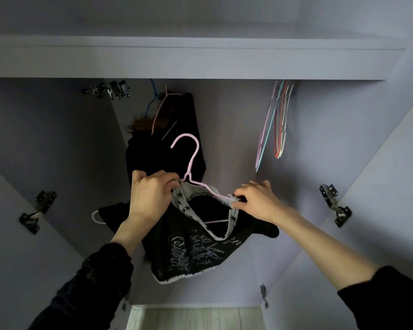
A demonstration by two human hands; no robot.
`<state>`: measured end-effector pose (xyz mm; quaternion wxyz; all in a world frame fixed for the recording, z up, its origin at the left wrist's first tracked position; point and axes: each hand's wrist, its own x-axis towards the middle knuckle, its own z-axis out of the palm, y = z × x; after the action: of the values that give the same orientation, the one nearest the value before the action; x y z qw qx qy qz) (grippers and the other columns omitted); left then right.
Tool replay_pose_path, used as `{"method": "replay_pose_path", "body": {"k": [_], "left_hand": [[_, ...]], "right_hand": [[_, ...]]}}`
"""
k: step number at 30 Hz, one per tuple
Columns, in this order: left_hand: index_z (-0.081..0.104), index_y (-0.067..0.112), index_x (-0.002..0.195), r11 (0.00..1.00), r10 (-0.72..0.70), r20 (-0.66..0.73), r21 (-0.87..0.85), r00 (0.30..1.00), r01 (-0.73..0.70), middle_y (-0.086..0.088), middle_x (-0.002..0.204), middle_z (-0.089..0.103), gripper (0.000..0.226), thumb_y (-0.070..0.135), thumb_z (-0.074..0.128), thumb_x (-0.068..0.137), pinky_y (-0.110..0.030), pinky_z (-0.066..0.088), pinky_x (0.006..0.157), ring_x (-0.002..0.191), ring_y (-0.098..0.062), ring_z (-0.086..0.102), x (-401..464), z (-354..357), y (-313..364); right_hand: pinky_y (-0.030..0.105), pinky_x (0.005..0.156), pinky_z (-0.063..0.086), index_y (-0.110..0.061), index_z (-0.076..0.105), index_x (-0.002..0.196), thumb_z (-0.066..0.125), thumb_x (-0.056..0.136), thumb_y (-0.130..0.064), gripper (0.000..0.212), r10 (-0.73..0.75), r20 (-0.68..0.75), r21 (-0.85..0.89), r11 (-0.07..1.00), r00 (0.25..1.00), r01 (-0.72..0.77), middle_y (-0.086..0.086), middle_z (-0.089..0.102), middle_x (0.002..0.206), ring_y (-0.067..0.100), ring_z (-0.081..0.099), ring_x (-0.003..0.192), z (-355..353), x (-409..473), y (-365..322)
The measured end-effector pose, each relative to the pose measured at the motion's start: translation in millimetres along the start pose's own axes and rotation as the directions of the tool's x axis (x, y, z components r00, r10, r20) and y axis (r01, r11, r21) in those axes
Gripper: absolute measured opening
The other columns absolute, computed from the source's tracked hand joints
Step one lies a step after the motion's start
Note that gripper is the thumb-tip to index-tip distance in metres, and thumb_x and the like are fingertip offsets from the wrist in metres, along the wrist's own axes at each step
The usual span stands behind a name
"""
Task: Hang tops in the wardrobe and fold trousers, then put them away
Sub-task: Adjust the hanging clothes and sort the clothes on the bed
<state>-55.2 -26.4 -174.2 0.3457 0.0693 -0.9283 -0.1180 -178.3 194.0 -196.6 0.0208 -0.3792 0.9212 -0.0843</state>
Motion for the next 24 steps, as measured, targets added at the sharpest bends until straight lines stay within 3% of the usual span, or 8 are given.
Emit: {"method": "replay_pose_path", "body": {"k": [2,7,9,12,14,20,24], "left_hand": [[0.072,0.015,0.078,1.0,0.001,-0.019,-0.025,1.0,-0.002,0.005,0.075,0.071,0.014,0.004,0.065,0.083,-0.026,0.017,0.07,0.054,-0.019,0.055,-0.7,-0.1,2.9],[0.072,0.02,0.082,0.998,-0.029,-0.039,-0.056,0.999,0.027,0.008,0.079,0.07,0.011,0.015,0.063,0.087,-0.025,0.016,0.072,0.057,-0.012,0.048,-3.9,0.8,2.8],[0.072,0.021,0.091,0.999,-0.035,-0.009,-0.033,0.999,0.035,0.008,0.087,0.07,0.007,0.021,0.067,0.087,-0.028,0.017,0.074,0.068,-0.013,0.057,-8.0,1.8,-4.1],[0.065,0.021,0.117,0.992,-0.111,0.134,0.072,0.985,0.102,0.004,0.109,0.067,0.033,0.033,0.066,0.086,-0.029,0.014,0.076,0.097,-0.017,0.061,-15.4,5.5,-19.9],[0.06,0.023,0.124,0.982,-0.162,0.21,0.125,0.964,0.138,0.004,0.115,0.064,0.037,0.034,0.062,0.089,-0.03,0.013,0.078,0.104,-0.018,0.058,-23.4,8.7,-30.2],[0.074,0.012,0.09,0.986,-0.15,0.065,0.085,0.987,0.144,-0.003,0.087,0.073,0.009,0.014,0.071,0.082,-0.035,0.02,0.078,0.082,-0.024,0.065,-30.5,10.1,-38.5],[0.073,0.012,0.091,0.963,-0.226,-0.008,0.151,0.974,0.225,-0.006,0.085,0.072,0.011,0.007,0.067,0.084,-0.036,0.02,0.078,0.086,-0.027,0.062,-24.7,10.3,-42.2]], "right_hand": [[0.03,0.079,0.026,-0.015,0.057,0.081,0.055,0.093,-0.033,0.022,-0.051,-0.079,0.116,0.991,0.996,0.06,-0.007,0.049,0.07,0.021,0.051,0.077,2.5,-1.4,-5.2],[0.027,0.064,0.03,0.0,0.068,0.088,0.06,0.092,-0.016,0.018,-0.072,-0.299,0.324,0.93,0.952,0.172,0.011,0.061,0.071,0.029,0.049,0.061,3.1,-1.2,-13.4],[0.029,0.063,0.036,-0.001,0.07,0.092,0.061,0.091,-0.013,0.015,-0.062,-0.323,0.381,0.905,0.944,0.189,0.011,0.063,0.075,0.028,0.051,0.061,2.6,-2.6,-11.3],[0.031,0.07,0.043,-0.002,0.071,0.097,0.061,0.09,-0.012,0.015,-0.018,-0.342,0.422,0.89,0.94,0.171,0.013,0.067,0.083,0.028,0.059,0.072,3.3,-6.2,-2.1],[0.034,0.074,0.045,-0.002,0.072,0.096,0.063,0.089,-0.012,0.015,0.052,-0.347,0.482,0.866,0.936,0.131,0.014,0.067,0.085,0.03,0.062,0.078,1.4,-9.6,6.7],[0.028,0.078,0.045,-0.006,0.072,0.101,0.064,0.088,-0.013,0.017,0.135,-0.32,0.54,0.839,0.938,0.063,0.004,0.068,0.088,0.022,0.063,0.083,-4.6,-17.8,24.7],[0.026,0.079,0.044,-0.004,0.071,0.103,0.064,0.088,-0.012,0.019,0.163,-0.288,0.541,0.841,0.944,0.02,0.0,0.066,0.087,0.02,0.063,0.084,-3.1,-19.3,32.6]]}}
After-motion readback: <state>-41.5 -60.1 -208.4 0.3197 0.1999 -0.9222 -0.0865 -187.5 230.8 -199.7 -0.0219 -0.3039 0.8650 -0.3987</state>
